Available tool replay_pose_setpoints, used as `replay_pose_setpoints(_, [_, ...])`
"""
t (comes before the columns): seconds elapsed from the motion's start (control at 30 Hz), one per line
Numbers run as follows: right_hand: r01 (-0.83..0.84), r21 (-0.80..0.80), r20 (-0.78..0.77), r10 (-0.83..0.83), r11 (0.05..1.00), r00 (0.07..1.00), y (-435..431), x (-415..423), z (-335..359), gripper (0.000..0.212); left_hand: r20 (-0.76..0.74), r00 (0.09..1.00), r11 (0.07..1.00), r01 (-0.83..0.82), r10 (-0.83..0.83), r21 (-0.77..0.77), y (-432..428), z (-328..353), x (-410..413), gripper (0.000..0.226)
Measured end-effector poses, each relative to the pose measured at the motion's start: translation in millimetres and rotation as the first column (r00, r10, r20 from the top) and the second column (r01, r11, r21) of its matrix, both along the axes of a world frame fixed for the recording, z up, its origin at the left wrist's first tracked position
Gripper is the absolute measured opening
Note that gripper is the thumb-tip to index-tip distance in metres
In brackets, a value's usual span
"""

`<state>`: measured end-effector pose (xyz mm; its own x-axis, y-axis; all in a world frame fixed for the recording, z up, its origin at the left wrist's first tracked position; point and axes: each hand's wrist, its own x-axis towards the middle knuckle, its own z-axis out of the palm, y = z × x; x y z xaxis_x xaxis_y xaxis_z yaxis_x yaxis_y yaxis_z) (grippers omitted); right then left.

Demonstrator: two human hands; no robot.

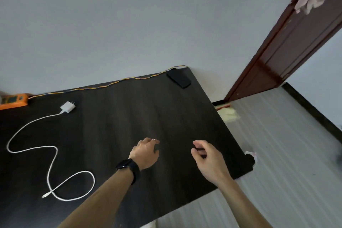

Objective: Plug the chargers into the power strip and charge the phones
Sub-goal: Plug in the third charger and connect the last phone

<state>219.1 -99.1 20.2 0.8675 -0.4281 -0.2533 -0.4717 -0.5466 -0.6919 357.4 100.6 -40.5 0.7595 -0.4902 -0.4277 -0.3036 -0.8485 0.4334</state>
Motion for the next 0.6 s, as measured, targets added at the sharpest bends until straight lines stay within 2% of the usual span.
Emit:
replay_pose_setpoints(0.23, [-0.103, -0.081, -0.107, 0.094, 0.991, 0.99, -88.5, 72.7, -43.5, 0.039, 0.082, 0.996, 0.996, -0.047, 0.041, 0.079, -63.9, -52.0, 56.1, 0.057])
replay_pose_setpoints(0.33, [-0.159, -0.12, -0.15, 0.141, 0.98, 0.979, -131.0, 113.0, -78.3, 0.044, 0.156, 0.981, 0.986, -0.132, 0.116, 0.099, -95.4, -81.0, 78.9, 0.064])
replay_pose_setpoints(0.47, [-0.246, -0.206, -0.194, 0.207, 0.947, 0.959, -170.5, 177.0, -122.2, 0.052, 0.248, 0.939, 0.962, -0.262, 0.236, 0.076, -128.8, -117.3, 108.0, 0.066])
replay_pose_setpoints(0.6, [-0.308, -0.321, -0.218, 0.247, 0.895, 0.944, -190.2, 237.8, -151.4, 0.064, 0.367, 0.871, 0.931, -0.364, 0.327, 0.035, -136.1, -149.5, 98.0, 0.065])
